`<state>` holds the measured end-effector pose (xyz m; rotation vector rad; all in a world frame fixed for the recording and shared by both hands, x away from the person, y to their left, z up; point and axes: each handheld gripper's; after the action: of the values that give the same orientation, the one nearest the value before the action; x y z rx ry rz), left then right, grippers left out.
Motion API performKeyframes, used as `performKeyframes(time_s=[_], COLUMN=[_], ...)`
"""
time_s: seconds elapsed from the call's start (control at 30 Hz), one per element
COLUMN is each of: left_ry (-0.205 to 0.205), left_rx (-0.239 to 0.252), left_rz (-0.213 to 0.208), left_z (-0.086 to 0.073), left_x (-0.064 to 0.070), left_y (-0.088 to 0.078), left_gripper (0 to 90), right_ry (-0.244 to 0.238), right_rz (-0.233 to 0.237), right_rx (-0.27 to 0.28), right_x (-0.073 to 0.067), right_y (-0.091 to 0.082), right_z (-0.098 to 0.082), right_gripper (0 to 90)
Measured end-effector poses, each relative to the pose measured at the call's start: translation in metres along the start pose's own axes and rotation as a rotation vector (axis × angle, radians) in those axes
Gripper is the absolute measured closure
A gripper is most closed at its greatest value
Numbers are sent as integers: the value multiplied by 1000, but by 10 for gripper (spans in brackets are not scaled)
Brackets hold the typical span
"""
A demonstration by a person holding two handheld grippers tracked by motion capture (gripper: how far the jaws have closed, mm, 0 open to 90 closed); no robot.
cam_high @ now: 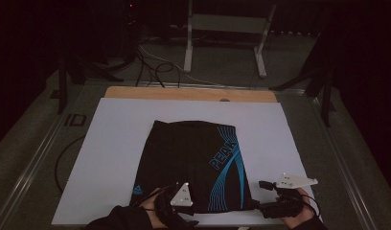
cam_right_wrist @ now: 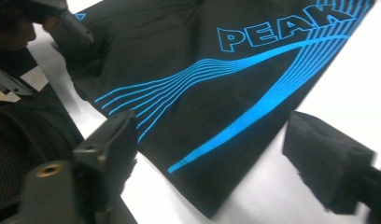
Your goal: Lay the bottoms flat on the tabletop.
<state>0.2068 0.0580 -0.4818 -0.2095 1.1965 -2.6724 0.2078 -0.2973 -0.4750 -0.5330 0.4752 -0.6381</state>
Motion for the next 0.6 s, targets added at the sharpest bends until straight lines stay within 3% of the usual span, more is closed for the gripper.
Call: performKeyframes(time_s=[0.1, 0.23, 0.47, 0.6], left_ry=[-24, -55, -115, -129], left_rx=[36, 82, 124, 119], left_rz=[-20, -20, 11, 44], left_z=[1, 2, -2, -4], left_x=[-7, -18, -40, -50], left_y=[-4, -13, -27, -34], left_gripper=[26, 6, 6, 6], right_ry=[2, -16, -25, -41], right_rz=[5, 5, -3, -13], right_rx=[0, -3, 20, 40], right_x=[1, 3, 13, 17], right_y=[5, 10, 19, 22], right_z=[5, 12, 23, 31], right_gripper=[136, 133, 122, 122])
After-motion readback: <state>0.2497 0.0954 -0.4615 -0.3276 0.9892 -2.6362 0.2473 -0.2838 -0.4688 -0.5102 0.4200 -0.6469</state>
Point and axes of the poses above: each handheld gripper's, and its own axes: y roughly forward along the jaws, z roughly out of its top, x roughly to its right, and after that the axes turned 2 degrees about y, right-handed
